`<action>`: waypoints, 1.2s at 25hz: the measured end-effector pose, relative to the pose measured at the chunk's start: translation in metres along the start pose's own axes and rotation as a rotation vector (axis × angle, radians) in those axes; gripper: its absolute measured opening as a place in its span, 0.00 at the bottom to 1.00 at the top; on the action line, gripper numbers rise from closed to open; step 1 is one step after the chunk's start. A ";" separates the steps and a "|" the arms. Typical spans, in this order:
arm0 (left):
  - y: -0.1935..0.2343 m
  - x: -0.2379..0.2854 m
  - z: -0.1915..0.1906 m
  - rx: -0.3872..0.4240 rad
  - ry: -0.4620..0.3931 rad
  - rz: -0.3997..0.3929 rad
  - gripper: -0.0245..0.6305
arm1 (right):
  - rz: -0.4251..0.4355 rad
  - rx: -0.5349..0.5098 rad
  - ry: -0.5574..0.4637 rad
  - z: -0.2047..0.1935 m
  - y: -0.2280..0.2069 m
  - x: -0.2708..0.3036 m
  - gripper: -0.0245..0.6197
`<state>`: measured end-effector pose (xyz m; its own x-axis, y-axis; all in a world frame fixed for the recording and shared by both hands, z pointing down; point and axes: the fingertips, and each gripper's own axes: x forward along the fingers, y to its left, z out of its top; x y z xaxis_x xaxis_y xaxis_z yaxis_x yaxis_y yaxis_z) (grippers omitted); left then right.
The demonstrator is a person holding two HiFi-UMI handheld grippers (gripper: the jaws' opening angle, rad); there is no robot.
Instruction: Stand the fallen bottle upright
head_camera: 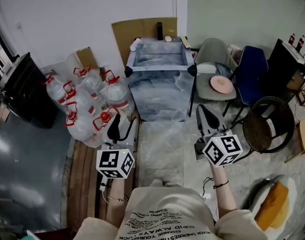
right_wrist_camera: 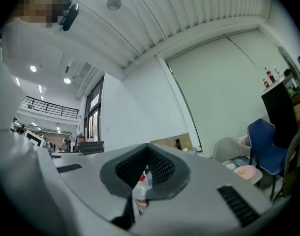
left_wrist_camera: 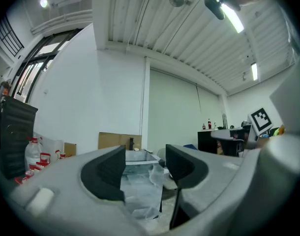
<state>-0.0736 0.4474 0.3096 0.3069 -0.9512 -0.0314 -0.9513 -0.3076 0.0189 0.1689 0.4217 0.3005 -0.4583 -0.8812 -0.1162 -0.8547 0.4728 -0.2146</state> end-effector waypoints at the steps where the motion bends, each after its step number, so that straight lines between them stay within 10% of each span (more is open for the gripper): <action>1: -0.002 -0.001 0.001 0.002 -0.004 0.005 0.41 | 0.002 0.002 -0.001 0.000 -0.001 -0.001 0.04; 10: 0.004 0.001 0.010 0.087 -0.035 0.058 0.53 | 0.011 0.024 -0.020 -0.001 -0.011 -0.003 0.04; 30: 0.072 0.144 -0.042 -0.010 0.079 -0.004 0.54 | -0.041 0.061 0.041 -0.035 -0.080 0.142 0.04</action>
<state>-0.0971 0.2867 0.3485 0.3121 -0.9489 0.0476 -0.9500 -0.3110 0.0287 0.1637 0.2593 0.3351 -0.4343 -0.8983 -0.0664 -0.8568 0.4347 -0.2775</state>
